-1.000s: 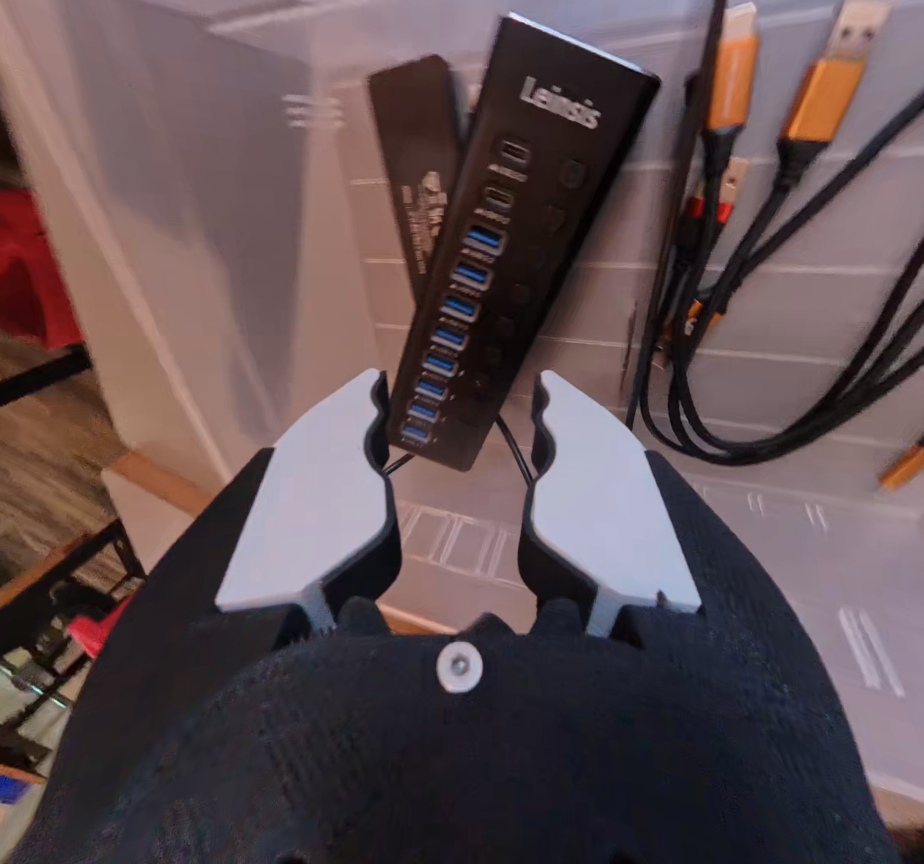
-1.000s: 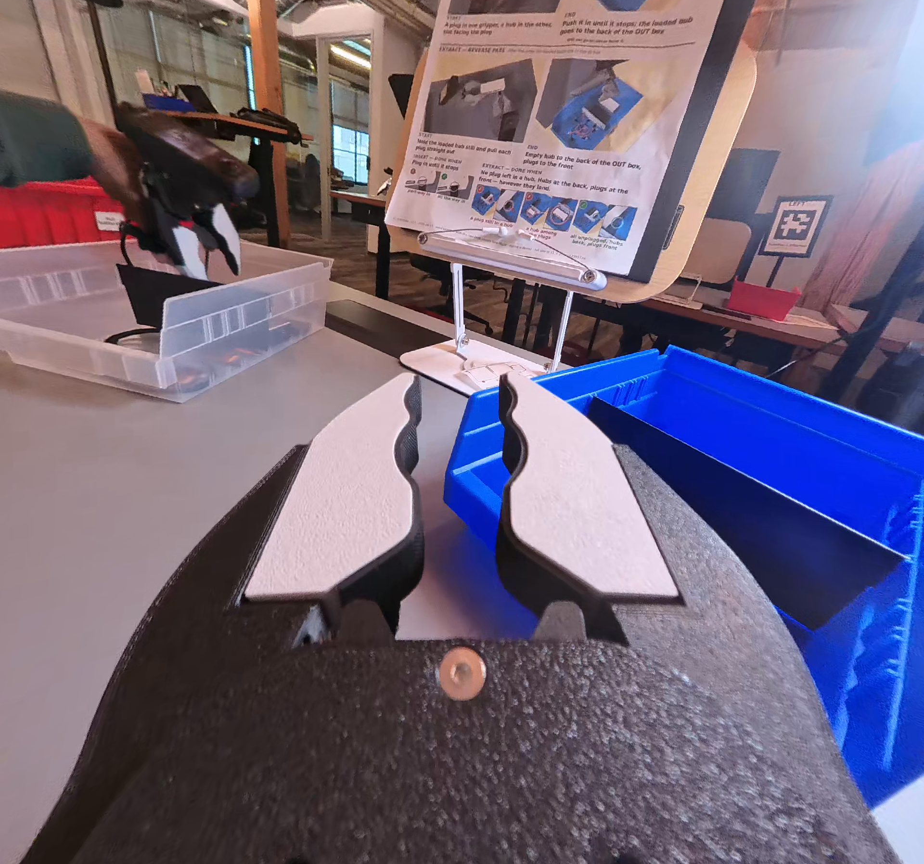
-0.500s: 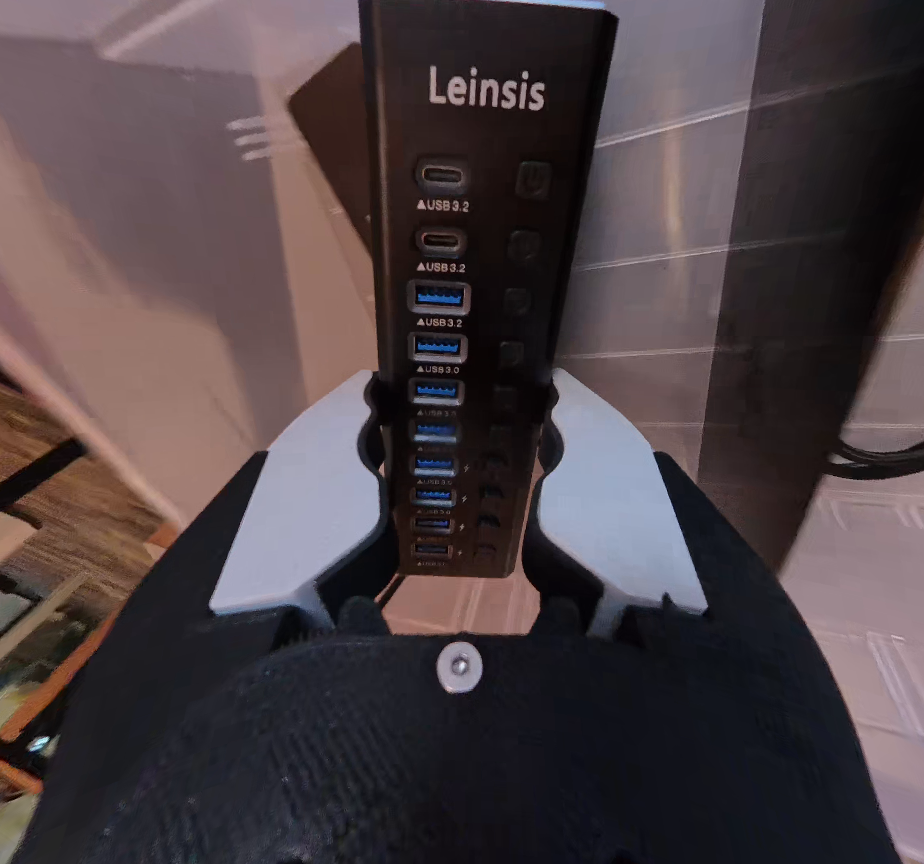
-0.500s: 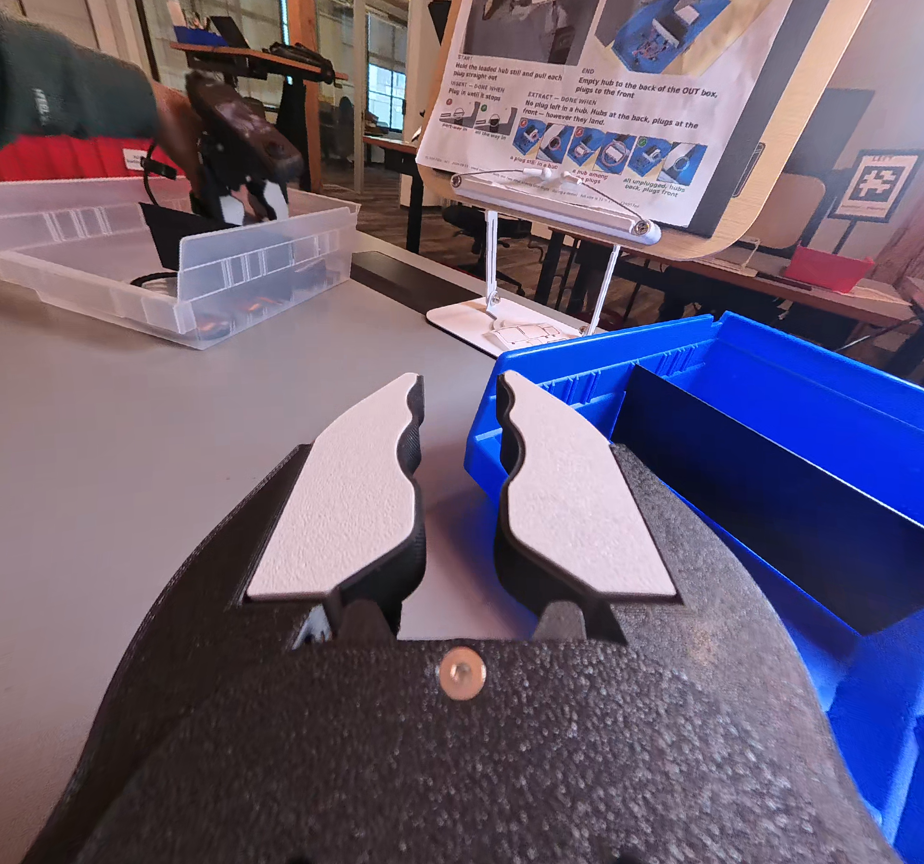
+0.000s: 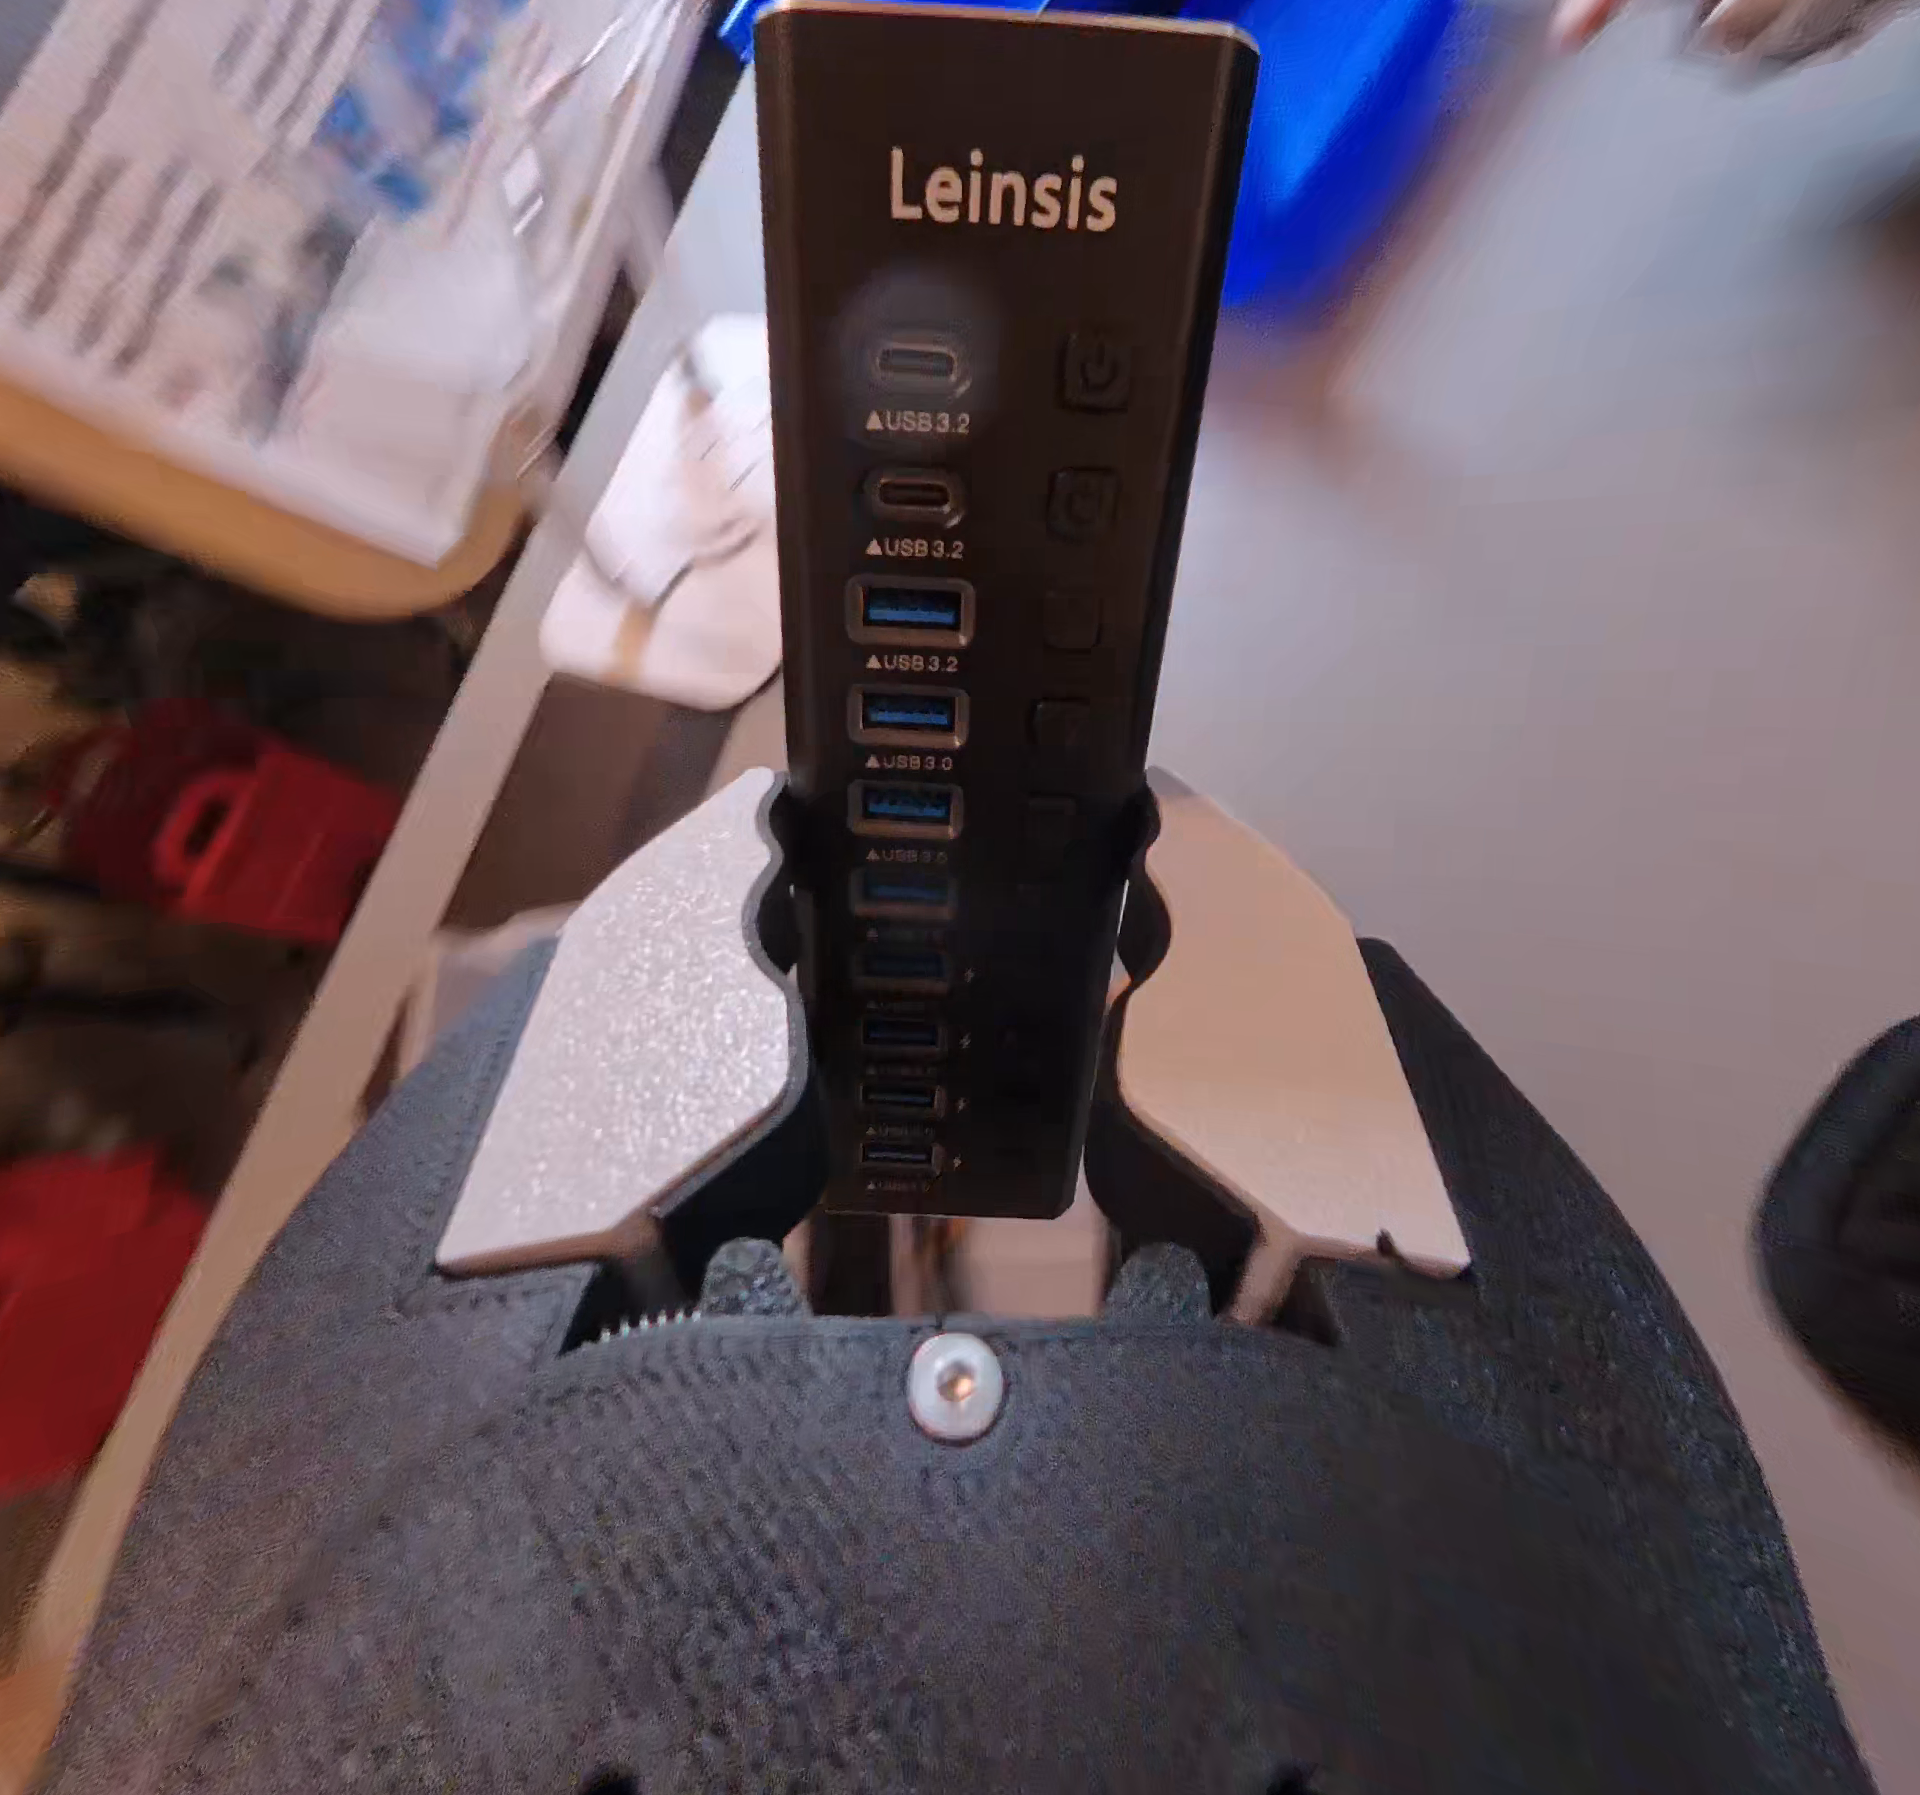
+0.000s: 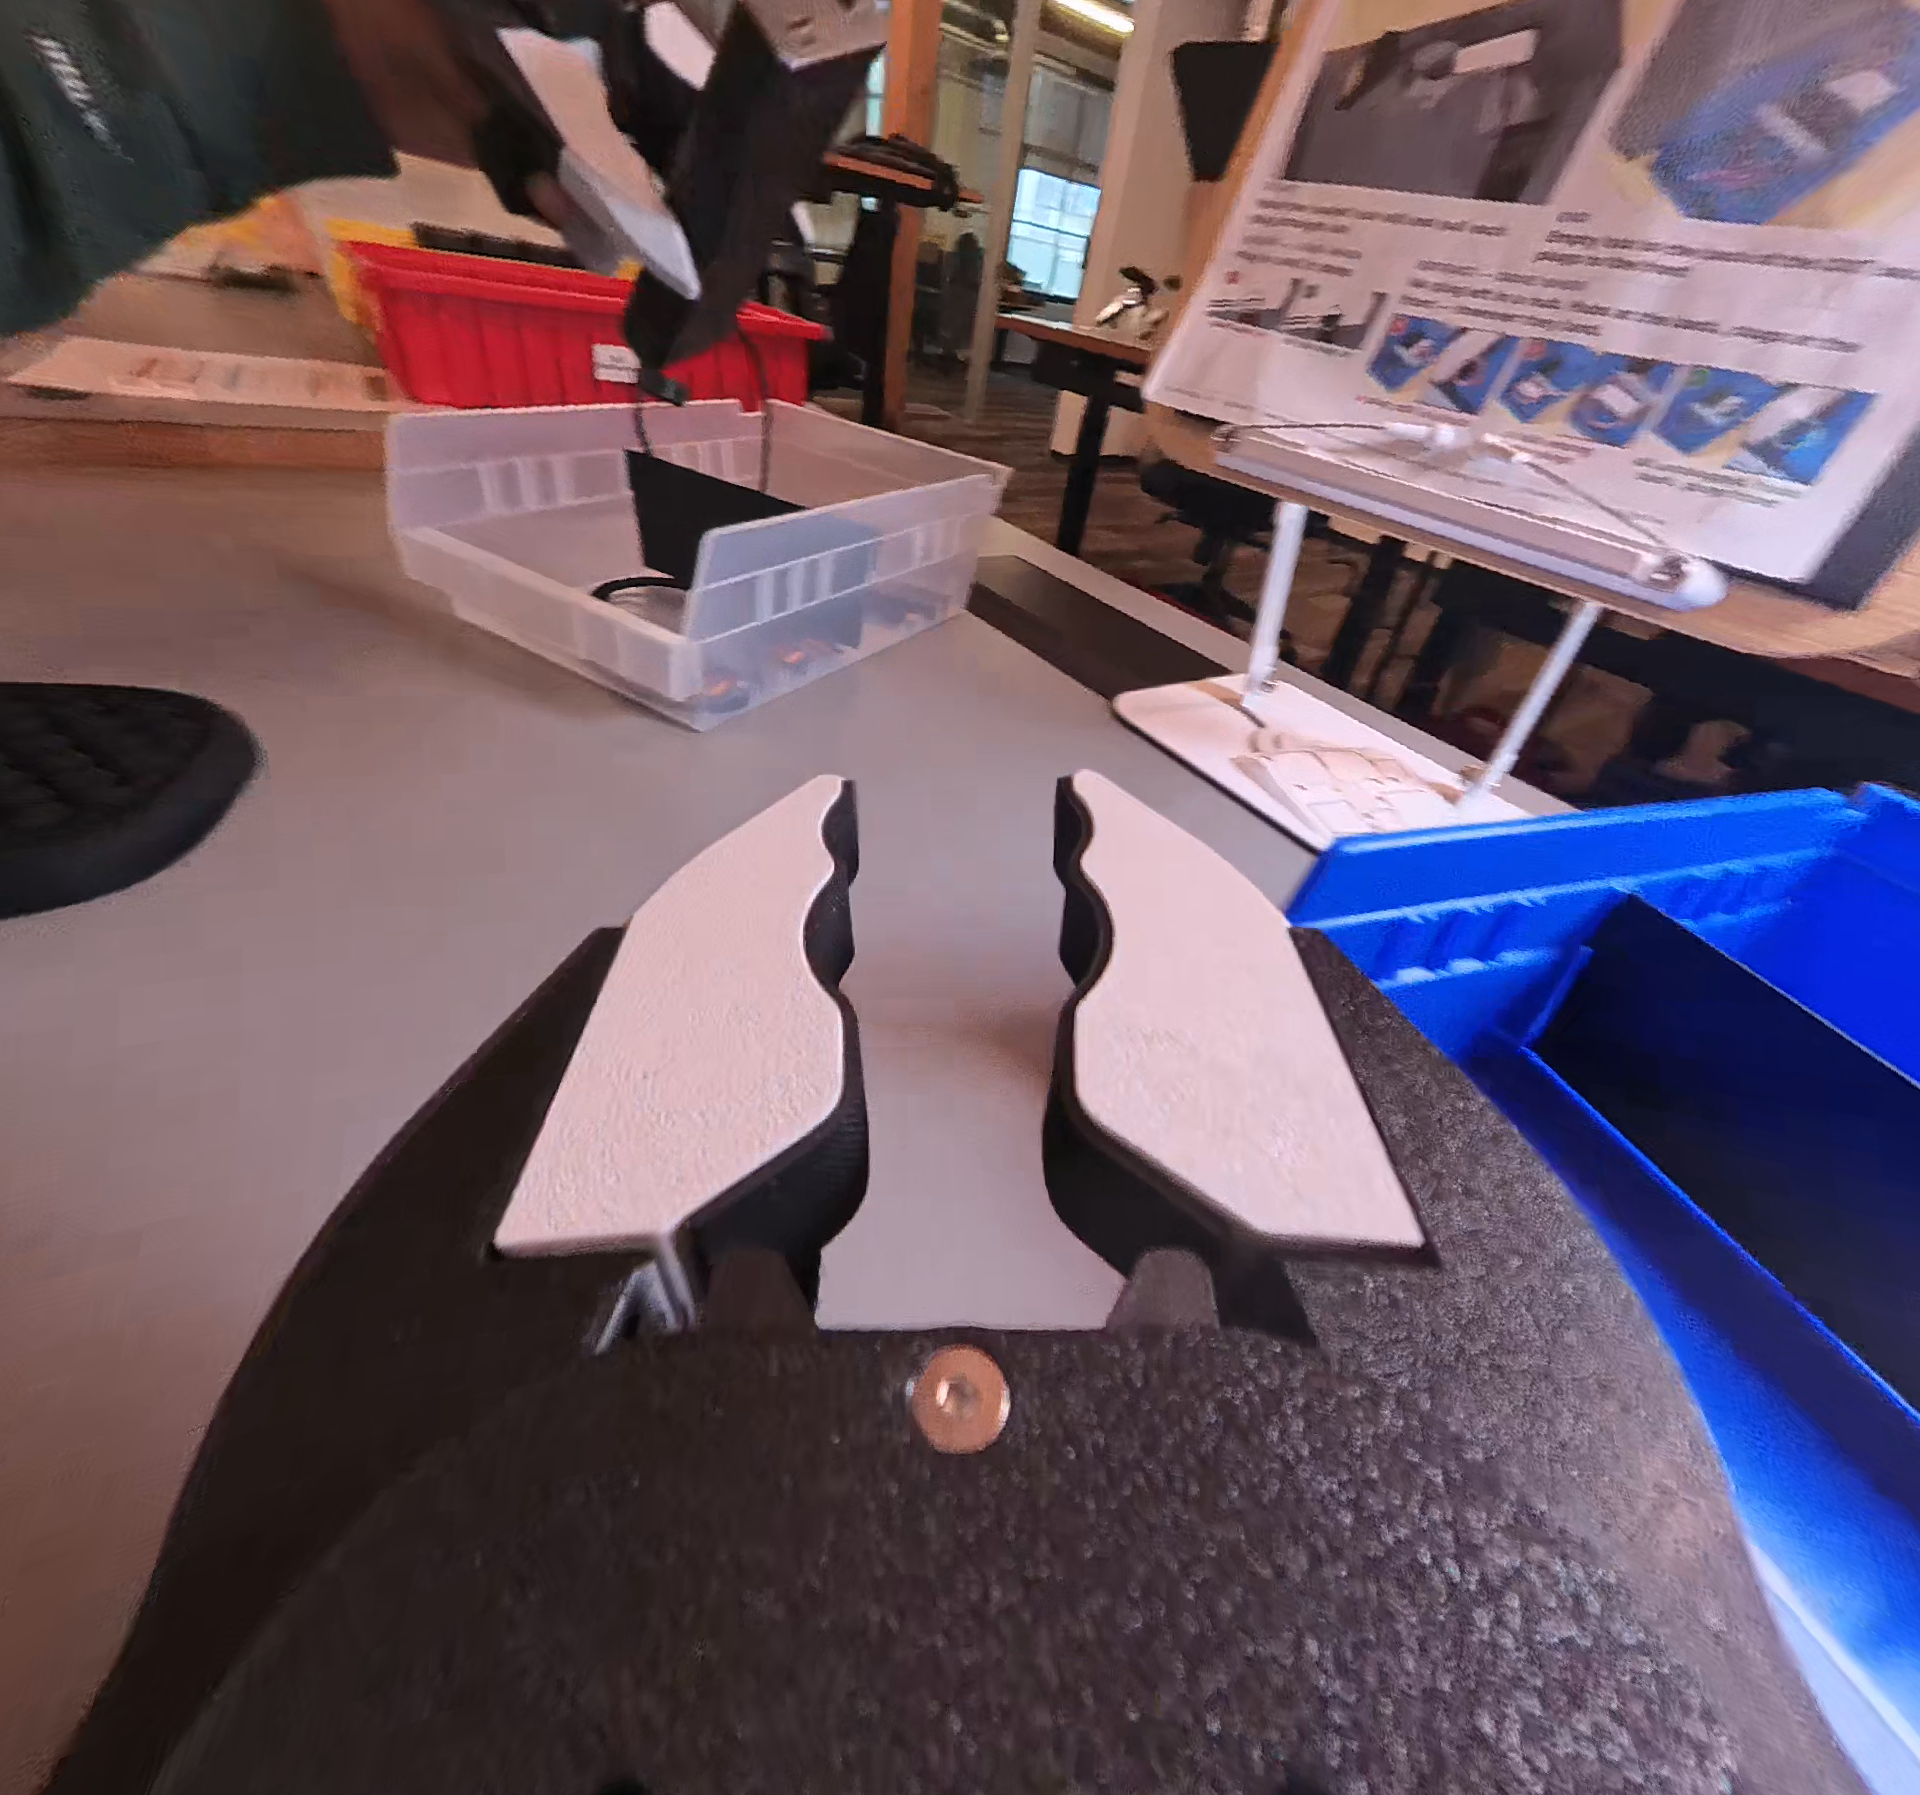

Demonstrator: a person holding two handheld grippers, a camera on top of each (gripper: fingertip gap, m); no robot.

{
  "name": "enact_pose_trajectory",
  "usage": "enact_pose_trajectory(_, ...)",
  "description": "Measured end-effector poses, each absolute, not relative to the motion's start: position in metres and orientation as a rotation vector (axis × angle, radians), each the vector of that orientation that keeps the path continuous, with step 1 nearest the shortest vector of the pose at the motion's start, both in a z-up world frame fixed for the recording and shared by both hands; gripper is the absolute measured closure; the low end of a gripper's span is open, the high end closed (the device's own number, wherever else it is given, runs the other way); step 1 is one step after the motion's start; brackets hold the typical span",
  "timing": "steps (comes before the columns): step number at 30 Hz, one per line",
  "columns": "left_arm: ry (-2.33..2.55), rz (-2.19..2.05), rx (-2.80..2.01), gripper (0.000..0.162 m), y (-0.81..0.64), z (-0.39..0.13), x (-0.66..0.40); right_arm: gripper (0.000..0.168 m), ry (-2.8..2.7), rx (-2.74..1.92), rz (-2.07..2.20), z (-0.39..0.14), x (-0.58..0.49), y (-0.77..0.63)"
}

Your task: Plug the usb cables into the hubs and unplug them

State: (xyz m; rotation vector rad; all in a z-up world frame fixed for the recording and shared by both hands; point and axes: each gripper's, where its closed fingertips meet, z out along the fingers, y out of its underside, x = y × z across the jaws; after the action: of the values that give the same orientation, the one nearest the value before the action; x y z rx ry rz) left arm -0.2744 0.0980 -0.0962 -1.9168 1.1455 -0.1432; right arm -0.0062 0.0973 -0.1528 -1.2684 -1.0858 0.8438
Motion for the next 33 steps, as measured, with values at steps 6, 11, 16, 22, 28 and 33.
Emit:
enact_pose_trajectory(6, 1.182, -0.598, -1.654, 0.101, 0.04, -0.138, -0.093, 0.101, -1.298, -1.195, 1.099, -0.162, -0.039, 0.029)
enact_pose_trajectory(11, 1.269, -0.851, -1.631, 0.101, 0.011, -0.183, -0.016, 0.09, -1.261, -1.157, 1.294, -0.146, -0.04, 0.01)
enact_pose_trajectory(16, 1.235, -0.927, -1.648, 0.101, 0.006, -0.195, 0.004, 0.105, -1.347, -1.144, 1.348, -0.15, -0.037, -0.001)
enact_pose_trajectory(22, 1.138, -0.92, -1.646, 0.089, 0.009, -0.208, 0.002, 0.106, -1.241, -1.133, 1.486, -0.141, -0.031, 0.008)
enact_pose_trajectory(28, 1.165, -0.839, -1.659, 0.096, 0.01, -0.219, 0.007, 0.106, -1.128, -1.055, 1.607, -0.121, -0.015, 0.017)
enact_pose_trajectory(33, 1.127, -0.901, -1.657, 0.097, 0.01, -0.211, 0.002, 0.092, -1.187, -1.142, 1.527, -0.136, -0.022, 0.02)
